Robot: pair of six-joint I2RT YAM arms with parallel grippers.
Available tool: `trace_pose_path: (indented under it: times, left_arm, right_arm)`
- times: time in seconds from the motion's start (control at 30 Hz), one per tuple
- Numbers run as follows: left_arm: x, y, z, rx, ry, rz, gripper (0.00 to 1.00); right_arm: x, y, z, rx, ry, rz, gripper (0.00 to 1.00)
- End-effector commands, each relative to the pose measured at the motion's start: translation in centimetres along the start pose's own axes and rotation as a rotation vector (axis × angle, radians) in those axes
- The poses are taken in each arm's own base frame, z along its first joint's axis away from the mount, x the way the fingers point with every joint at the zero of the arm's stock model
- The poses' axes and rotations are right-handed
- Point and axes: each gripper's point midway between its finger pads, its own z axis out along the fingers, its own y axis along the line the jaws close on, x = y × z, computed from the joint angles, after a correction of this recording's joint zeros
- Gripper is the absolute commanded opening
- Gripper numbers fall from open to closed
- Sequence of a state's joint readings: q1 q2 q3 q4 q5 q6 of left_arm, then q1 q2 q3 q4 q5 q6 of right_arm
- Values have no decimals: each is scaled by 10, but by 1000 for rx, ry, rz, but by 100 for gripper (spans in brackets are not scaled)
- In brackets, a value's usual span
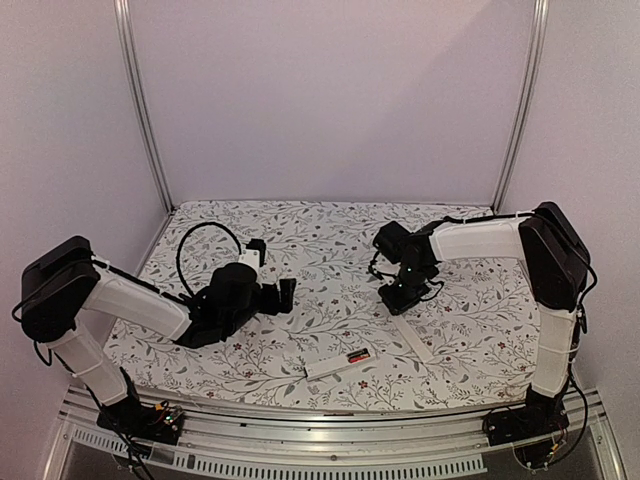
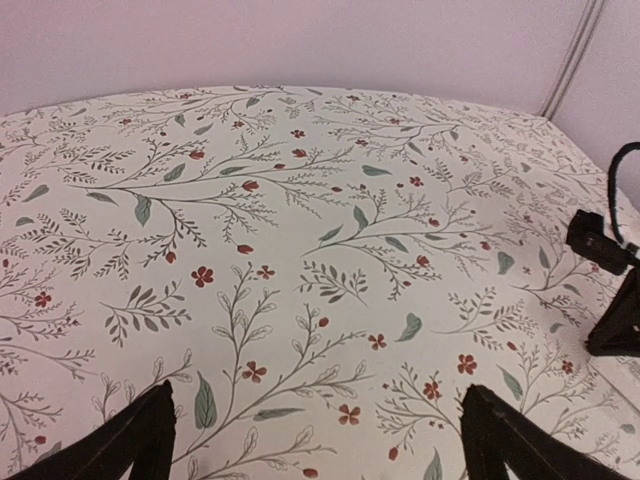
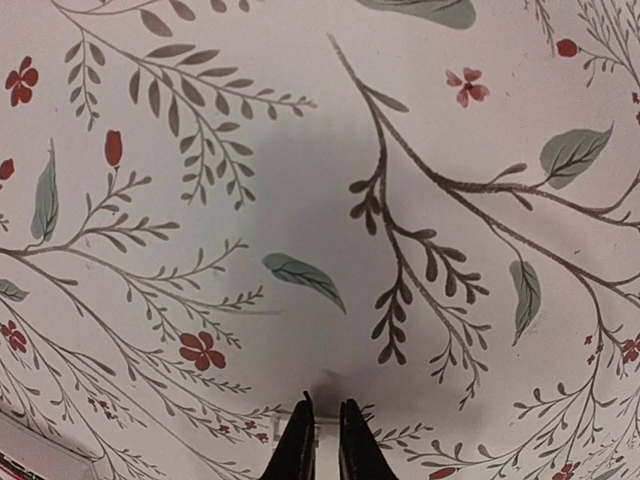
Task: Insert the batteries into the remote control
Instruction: Pick up the battery cover at the center of the board.
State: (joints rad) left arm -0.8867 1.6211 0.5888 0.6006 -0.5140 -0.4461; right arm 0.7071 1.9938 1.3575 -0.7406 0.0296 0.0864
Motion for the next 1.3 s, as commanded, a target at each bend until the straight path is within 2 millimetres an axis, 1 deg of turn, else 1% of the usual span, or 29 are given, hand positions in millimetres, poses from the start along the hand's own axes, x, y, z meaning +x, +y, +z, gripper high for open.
trace_pose_path:
  times: [0.0,0.1,0.2,0.5,1.03,1.27]
  left_arm:
    - [0,8,1,-24,-1,5,99]
    - [2,8,2,-23,2,6,99]
    - [3,8,2,-21,6,6,99]
    - [5,10,1,-28,9,6,99]
    - [8,11,0,-32,15,0,99]
    - [7,11,1,-32,15,3,99]
  right_arm:
    - [3,0,-9,19,7,-3,10]
    - [0,0,-17,25,-4,-3,10]
    - [-1,1,-20,24,-7,-2,10]
    - [4,3,-18,19,5,3,10]
    - [16,6,6,2,58,0,10]
    - [22,6,9,1,77,2,10]
